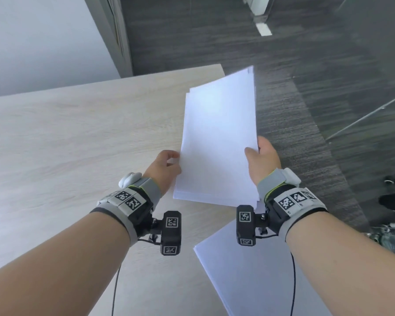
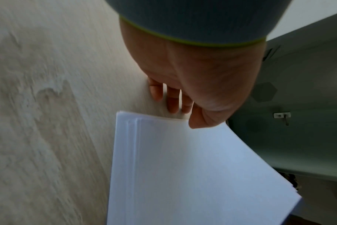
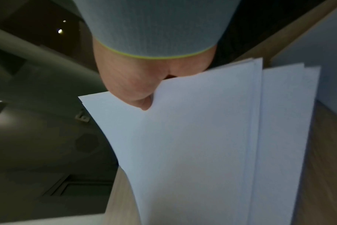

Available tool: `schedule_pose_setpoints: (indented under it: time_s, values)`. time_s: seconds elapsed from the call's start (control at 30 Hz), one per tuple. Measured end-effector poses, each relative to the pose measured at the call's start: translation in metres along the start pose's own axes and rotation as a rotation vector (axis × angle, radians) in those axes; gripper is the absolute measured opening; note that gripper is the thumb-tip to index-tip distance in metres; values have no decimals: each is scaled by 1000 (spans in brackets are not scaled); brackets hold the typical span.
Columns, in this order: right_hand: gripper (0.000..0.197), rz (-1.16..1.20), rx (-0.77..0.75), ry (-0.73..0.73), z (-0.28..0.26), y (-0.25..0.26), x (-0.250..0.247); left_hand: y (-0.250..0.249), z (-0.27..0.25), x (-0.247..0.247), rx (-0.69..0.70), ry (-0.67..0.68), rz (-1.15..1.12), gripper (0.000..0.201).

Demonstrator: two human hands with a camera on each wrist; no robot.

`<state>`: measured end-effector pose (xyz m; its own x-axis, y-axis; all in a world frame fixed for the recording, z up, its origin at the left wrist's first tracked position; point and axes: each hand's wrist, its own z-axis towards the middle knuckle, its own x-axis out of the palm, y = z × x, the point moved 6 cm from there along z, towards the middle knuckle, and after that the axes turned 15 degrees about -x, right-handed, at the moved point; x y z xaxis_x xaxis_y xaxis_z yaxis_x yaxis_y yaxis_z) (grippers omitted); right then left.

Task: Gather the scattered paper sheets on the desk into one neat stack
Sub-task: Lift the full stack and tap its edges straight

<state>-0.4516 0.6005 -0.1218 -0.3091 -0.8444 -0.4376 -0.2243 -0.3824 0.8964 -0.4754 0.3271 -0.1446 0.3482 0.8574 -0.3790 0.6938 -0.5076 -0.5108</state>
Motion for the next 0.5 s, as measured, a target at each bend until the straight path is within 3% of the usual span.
schedule_pose_setpoints:
  time_s: [0.1, 0.2, 0.23, 0.37, 0.5]
  values:
    - [29, 71, -58, 73, -11, 20, 12, 12, -2, -20, 45, -69, -93, 57]
    - [32, 277, -56, 147, -31, 40, 24, 24, -9, -39, 77, -3, -295, 94]
    - [32, 337, -55, 173, -37, 43, 29, 27, -10, -44, 74, 46, -395, 95]
    - [33, 494, -43, 273, -68, 68, 47, 39, -37, -74, 92, 209, -655, 47]
    - [32, 444, -89, 376, -100, 98, 65, 65, -68, -114, 228, 123, -669, 33]
